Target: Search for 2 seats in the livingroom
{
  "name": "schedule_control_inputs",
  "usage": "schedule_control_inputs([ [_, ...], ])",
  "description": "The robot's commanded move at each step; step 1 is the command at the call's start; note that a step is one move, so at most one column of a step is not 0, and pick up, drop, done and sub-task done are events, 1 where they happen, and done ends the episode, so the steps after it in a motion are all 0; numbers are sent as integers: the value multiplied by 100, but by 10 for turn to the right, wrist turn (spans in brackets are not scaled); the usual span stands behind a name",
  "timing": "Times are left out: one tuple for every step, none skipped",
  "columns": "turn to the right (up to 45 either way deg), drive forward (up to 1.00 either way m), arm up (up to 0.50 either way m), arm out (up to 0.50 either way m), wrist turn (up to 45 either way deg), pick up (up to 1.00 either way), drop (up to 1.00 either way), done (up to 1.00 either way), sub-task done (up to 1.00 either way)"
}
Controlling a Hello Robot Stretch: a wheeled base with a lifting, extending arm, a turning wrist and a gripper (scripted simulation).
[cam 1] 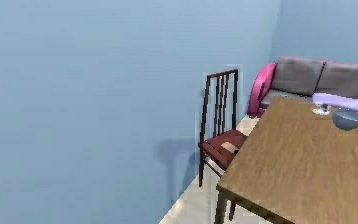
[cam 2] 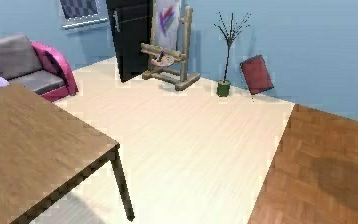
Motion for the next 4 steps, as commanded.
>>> schedule_control_inputs([
  [180,0,0,0,0,0,0,0,0],
  [0,0,0,0,0,0,0,0,100],
  [450,0,0,0,0,0,0,0,0],
  [450,0,0,0,0,0,0,0,0],
])
